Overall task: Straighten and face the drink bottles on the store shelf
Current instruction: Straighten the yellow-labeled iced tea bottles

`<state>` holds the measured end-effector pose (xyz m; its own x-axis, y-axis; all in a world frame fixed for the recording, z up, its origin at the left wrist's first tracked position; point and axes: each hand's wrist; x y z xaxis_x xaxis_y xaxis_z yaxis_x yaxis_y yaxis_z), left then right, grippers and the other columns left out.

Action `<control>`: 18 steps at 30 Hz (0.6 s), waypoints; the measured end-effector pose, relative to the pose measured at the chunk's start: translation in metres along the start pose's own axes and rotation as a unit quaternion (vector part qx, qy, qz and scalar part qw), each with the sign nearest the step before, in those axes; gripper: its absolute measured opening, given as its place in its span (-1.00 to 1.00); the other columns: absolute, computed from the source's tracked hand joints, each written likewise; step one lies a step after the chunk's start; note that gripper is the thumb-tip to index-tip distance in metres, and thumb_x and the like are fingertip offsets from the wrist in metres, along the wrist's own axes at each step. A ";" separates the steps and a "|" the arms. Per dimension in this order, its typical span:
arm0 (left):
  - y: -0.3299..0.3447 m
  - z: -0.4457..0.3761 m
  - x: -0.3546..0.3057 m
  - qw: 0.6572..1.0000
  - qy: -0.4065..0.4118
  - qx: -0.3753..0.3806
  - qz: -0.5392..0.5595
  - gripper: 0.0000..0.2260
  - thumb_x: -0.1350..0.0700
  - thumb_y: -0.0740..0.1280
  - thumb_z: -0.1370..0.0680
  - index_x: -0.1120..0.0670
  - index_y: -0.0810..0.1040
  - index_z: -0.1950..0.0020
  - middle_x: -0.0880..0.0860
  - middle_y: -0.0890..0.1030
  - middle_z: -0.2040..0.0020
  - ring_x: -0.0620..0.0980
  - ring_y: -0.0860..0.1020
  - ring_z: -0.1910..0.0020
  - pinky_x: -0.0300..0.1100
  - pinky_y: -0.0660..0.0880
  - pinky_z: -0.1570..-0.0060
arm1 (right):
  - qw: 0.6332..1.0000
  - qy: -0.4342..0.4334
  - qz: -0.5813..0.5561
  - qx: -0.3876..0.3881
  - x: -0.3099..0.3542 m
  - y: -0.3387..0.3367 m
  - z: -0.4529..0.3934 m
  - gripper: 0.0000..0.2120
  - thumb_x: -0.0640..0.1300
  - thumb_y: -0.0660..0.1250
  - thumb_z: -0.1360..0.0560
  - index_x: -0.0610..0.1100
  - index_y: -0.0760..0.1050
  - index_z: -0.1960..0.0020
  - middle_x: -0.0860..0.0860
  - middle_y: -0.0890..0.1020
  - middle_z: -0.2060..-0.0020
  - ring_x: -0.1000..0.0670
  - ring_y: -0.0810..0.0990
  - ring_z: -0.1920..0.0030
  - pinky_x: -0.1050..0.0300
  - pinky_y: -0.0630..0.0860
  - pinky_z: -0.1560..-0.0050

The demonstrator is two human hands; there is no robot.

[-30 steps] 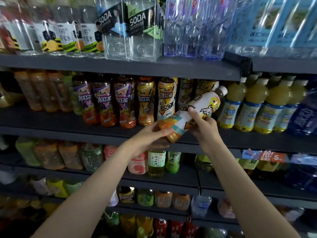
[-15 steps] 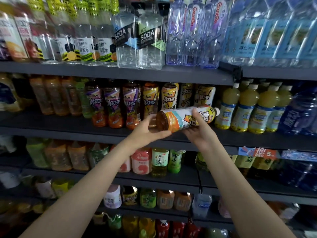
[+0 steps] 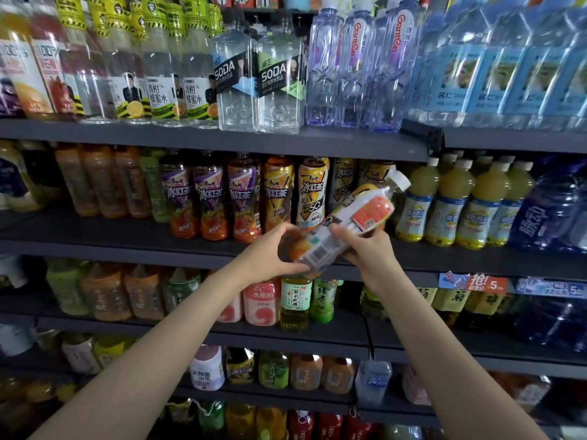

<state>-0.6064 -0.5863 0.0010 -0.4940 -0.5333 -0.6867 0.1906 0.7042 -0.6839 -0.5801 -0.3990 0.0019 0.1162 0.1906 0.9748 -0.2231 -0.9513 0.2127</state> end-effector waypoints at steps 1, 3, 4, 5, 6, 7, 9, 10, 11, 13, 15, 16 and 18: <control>0.003 -0.001 0.000 1.000 -0.005 -0.002 0.005 -0.36 0.04 0.53 -0.35 0.04 0.33 -0.35 -0.08 0.47 -0.19 -0.12 0.44 -0.20 -0.20 0.36 -0.23 | 0.996 -0.037 0.084 -0.010 -0.001 0.001 0.000 -0.69 -0.22 0.55 -0.30 -0.14 0.50 0.04 -0.03 0.67 0.12 -0.07 0.65 0.01 -0.02 0.58 -0.05; 0.013 -0.005 -0.004 1.000 0.005 -0.011 0.015 -0.38 0.08 0.52 -0.36 0.07 0.33 -0.35 -0.07 0.49 -0.14 -0.11 0.47 -0.16 -0.24 0.40 -0.16 | 0.967 -0.115 0.226 -0.027 -0.004 0.006 0.001 -0.54 -0.16 0.61 -0.22 -0.13 0.47 0.00 -0.01 0.64 0.08 0.01 0.62 0.04 0.10 0.57 0.02; 0.021 -0.007 -0.005 1.000 0.012 -0.012 0.026 -0.38 0.10 0.52 -0.37 0.08 0.33 -0.35 -0.07 0.50 -0.14 -0.11 0.49 -0.15 -0.26 0.42 -0.15 | 0.949 -0.153 0.274 -0.046 -0.007 0.010 0.001 -0.49 -0.14 0.62 -0.20 -0.13 0.43 -0.02 -0.02 0.60 0.05 0.02 0.58 0.03 0.14 0.54 0.05; 0.029 -0.009 -0.005 0.999 0.015 -0.013 0.044 -0.39 0.12 0.52 -0.36 0.07 0.33 -0.33 -0.07 0.51 -0.13 -0.11 0.51 -0.13 -0.28 0.44 -0.12 | 0.932 -0.184 0.305 -0.074 -0.008 0.015 0.002 -0.45 -0.11 0.63 -0.19 -0.13 0.37 -0.02 -0.03 0.54 0.02 0.02 0.53 0.01 0.13 0.51 0.07; 0.036 -0.011 -0.004 0.998 0.014 -0.017 0.065 -0.40 0.13 0.53 -0.36 0.04 0.33 -0.31 -0.10 0.53 -0.10 -0.13 0.53 -0.10 -0.31 0.46 -0.08 | 0.918 -0.201 0.326 -0.107 -0.008 0.020 0.003 -0.42 -0.07 0.62 -0.20 -0.13 0.32 -0.02 -0.04 0.48 0.00 0.01 0.48 -0.01 0.10 0.48 0.08; 0.043 -0.012 -0.003 0.996 0.009 -0.027 0.085 -0.43 0.13 0.53 -0.35 0.01 0.33 -0.26 -0.12 0.54 -0.05 -0.16 0.55 -0.04 -0.34 0.47 -0.01 | 0.907 -0.205 0.342 -0.136 -0.007 0.025 0.004 -0.39 -0.03 0.61 -0.21 -0.13 0.27 -0.01 -0.04 0.43 -0.01 0.00 0.45 -0.02 0.08 0.46 0.09; 0.053 -0.018 0.000 0.991 -0.002 -0.070 0.112 -0.50 0.12 0.52 -0.35 -0.01 0.33 -0.17 -0.10 0.55 0.01 -0.17 0.55 0.05 -0.32 0.49 0.07 | 0.895 -0.190 0.367 -0.169 -0.005 0.032 0.000 -0.36 0.07 0.59 -0.22 -0.11 0.22 -0.01 -0.05 0.40 -0.01 -0.04 0.46 -0.05 0.02 0.47 0.10; 0.057 -0.022 0.002 0.989 -0.006 -0.099 0.113 -0.53 0.11 0.52 -0.35 0.00 0.35 -0.14 -0.06 0.56 0.01 -0.13 0.55 0.04 -0.24 0.51 0.06 | 0.891 -0.179 0.378 -0.175 -0.004 0.034 -0.002 -0.35 0.12 0.57 -0.23 -0.11 0.21 -0.01 -0.05 0.41 -0.02 -0.07 0.47 -0.07 0.00 0.47 0.09; 0.059 -0.026 0.003 0.987 -0.012 -0.122 0.107 -0.56 0.10 0.50 -0.36 0.01 0.37 -0.13 -0.03 0.57 -0.01 -0.08 0.56 0.01 -0.15 0.53 0.03 | 0.888 -0.171 0.389 -0.175 -0.005 0.035 -0.005 -0.34 0.16 0.56 -0.23 -0.11 0.21 -0.02 -0.05 0.41 -0.03 -0.08 0.47 -0.08 -0.01 0.46 0.08; 0.056 -0.036 0.003 0.986 -0.031 -0.138 0.083 -0.62 0.09 0.48 -0.39 0.03 0.39 -0.11 0.00 0.59 -0.01 -0.04 0.57 0.00 -0.15 0.53 0.05 | 0.883 -0.165 0.408 -0.162 -0.006 0.035 -0.012 -0.32 0.20 0.53 -0.24 -0.14 0.26 -0.07 -0.05 0.42 -0.04 -0.09 0.48 -0.09 0.01 0.45 0.08; 0.047 -0.044 0.007 0.988 -0.039 -0.128 0.074 -0.63 0.12 0.48 -0.40 0.04 0.41 -0.13 -0.04 0.58 0.02 -0.08 0.55 0.04 -0.40 0.45 0.17 | 0.883 -0.172 0.420 -0.118 -0.005 0.032 -0.021 -0.33 0.19 0.53 -0.27 -0.18 0.30 -0.10 -0.05 0.43 -0.06 -0.07 0.48 -0.07 0.04 0.44 0.08; 0.042 -0.048 0.010 0.989 -0.035 -0.119 0.080 -0.58 0.15 0.48 -0.39 0.06 0.43 -0.19 -0.06 0.57 0.01 -0.10 0.53 0.02 -0.50 0.39 0.21 | 0.885 -0.178 0.422 -0.084 -0.004 0.029 -0.027 -0.36 0.15 0.53 -0.29 -0.21 0.32 -0.12 -0.07 0.44 -0.07 -0.07 0.47 -0.06 0.06 0.43 0.08; 0.033 -0.057 0.018 0.991 -0.033 -0.097 0.082 -0.48 0.19 0.49 -0.39 0.10 0.40 -0.29 -0.07 0.54 -0.06 -0.11 0.50 -0.08 -0.55 0.35 0.20 | 0.888 -0.189 0.419 -0.014 -0.002 0.021 -0.041 -0.44 0.06 0.53 -0.33 -0.25 0.38 -0.12 -0.10 0.50 -0.06 -0.06 0.49 -0.03 0.17 0.42 0.11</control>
<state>-0.6567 -0.5458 -0.0199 -0.4126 -0.4289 -0.8036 0.0947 0.8572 -0.5061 -0.6244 -0.4099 0.0069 0.2123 -0.6815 0.7004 -0.4082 -0.7130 -0.5700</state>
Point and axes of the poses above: each hand's wrist, its own z-axis away from the middle knuckle, its own y-axis out of the palm, x = y × z
